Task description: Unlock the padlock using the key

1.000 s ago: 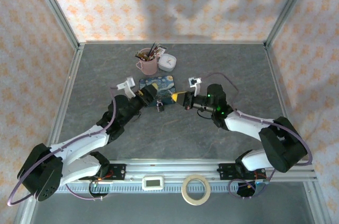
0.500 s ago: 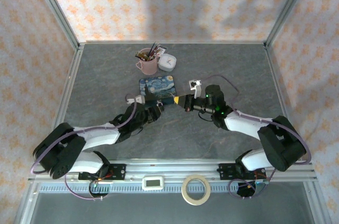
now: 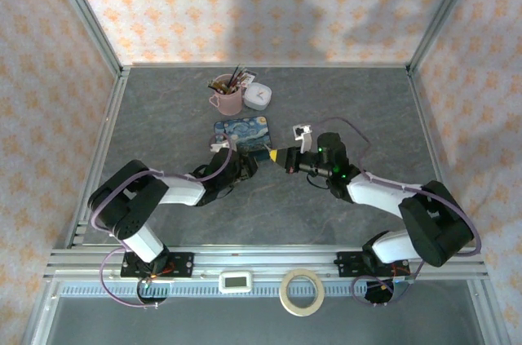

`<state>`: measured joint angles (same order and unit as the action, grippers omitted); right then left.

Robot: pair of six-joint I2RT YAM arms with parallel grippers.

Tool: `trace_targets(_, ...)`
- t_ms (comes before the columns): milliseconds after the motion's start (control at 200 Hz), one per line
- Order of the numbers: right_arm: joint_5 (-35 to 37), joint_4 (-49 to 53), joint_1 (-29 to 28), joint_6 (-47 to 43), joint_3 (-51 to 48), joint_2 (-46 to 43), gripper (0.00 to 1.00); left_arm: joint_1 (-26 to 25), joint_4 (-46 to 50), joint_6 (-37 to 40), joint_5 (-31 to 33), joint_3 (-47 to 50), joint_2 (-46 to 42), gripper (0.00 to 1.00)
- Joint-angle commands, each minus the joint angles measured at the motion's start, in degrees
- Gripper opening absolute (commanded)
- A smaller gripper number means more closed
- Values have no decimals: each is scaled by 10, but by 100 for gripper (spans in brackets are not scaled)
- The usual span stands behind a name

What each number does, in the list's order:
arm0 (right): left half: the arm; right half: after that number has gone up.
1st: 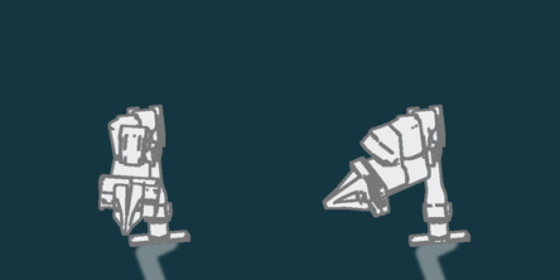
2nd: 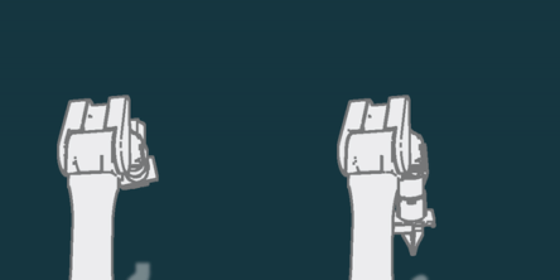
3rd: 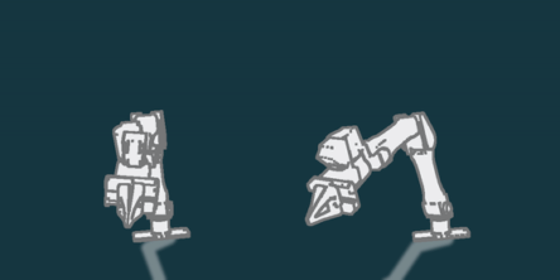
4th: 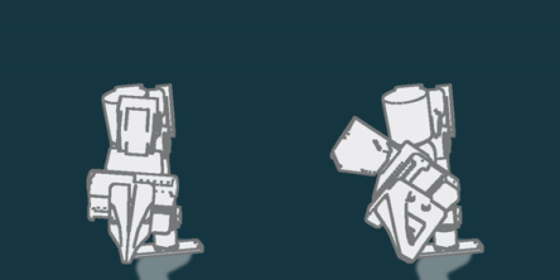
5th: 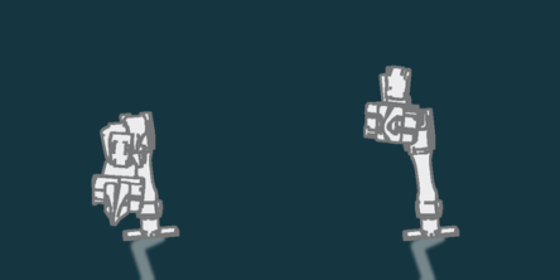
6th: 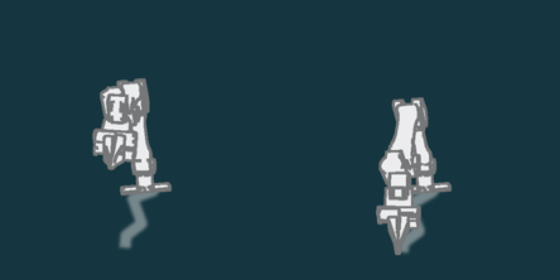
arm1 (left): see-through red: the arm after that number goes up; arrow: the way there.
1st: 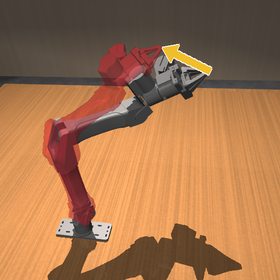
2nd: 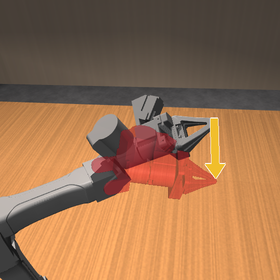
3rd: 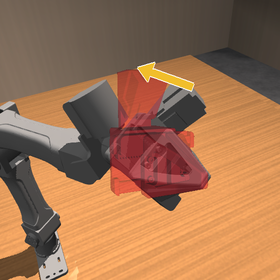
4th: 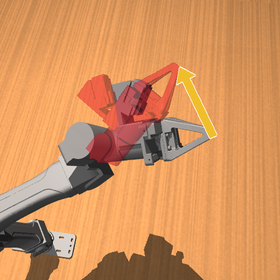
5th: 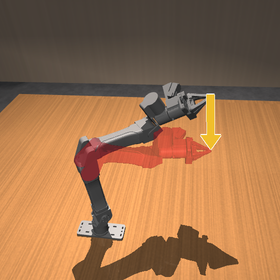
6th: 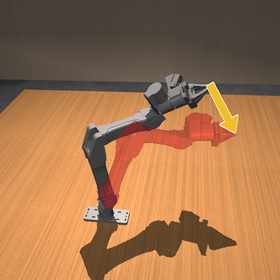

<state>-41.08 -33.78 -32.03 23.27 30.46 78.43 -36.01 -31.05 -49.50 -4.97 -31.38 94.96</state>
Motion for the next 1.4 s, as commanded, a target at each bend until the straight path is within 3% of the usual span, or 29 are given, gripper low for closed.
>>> trace_targets(0,12,-7,3,-6,-11,-14,0,1,-45,-25,-8,-9,40,48)
trace_targets(330,12,1,4,-7,-8,-8,0,4,-100,-71,-31,13,60,29)
trace_targets(410,11,5,4,-5,-11,-4,0,4,-114,-82,-43,18,58,20)
trace_targets(731,-17,-10,4,23,-54,13,0,4,-140,-138,-63,33,7,0)
trace_targets(1056,-104,-174,4,126,-95,115,0,3,-214,-209,-88,49,-39,0)
trace_targets(1396,-143,-338,12,209,-94,200,0,-5,-255,-216,-69,81,-65,0)
